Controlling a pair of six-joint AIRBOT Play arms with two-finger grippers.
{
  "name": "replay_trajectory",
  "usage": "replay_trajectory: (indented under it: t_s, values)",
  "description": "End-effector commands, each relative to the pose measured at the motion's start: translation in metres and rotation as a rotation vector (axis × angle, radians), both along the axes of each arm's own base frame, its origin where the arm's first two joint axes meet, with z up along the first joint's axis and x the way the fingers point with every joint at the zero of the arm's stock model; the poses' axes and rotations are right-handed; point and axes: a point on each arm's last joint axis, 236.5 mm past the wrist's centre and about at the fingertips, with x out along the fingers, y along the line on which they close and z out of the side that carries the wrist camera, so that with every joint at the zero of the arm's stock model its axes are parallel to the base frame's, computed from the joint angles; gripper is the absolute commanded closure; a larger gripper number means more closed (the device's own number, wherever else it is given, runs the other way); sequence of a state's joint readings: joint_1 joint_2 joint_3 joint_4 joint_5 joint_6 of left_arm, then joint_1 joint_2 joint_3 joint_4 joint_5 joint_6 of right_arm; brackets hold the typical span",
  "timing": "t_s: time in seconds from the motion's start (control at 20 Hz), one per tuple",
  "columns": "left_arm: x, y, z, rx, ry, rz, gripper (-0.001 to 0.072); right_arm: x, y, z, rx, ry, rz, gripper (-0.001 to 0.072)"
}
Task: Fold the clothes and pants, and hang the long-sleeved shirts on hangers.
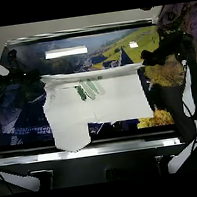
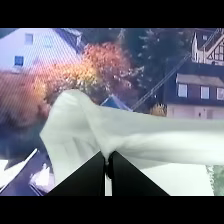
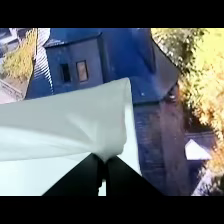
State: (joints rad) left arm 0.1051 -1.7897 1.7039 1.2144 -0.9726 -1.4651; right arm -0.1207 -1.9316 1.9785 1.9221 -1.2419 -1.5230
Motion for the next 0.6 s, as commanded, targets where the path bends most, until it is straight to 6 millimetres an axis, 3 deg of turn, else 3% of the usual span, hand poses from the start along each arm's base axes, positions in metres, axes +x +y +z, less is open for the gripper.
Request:
replay_trajectory:
  t_s: [0.0,0.3,0.55]
  values:
    - [0.005,-0.004,-0.015,-0.003,0.020,-0.010,0.0689,0.002,0.001,-0.017,-0.004,0.017,0.021,0.0680]
    - [-0.067,-0.012,-0.038,-0.044,0.328,-0.107,0.0689,-0.057,0.003,-0.034,-0.016,0.264,0.104,0.0679]
    - [-0.088,-0.011,-0.045,-0.033,0.419,-0.132,0.0689,-0.076,0.001,-0.043,-0.019,0.349,0.113,0.0679]
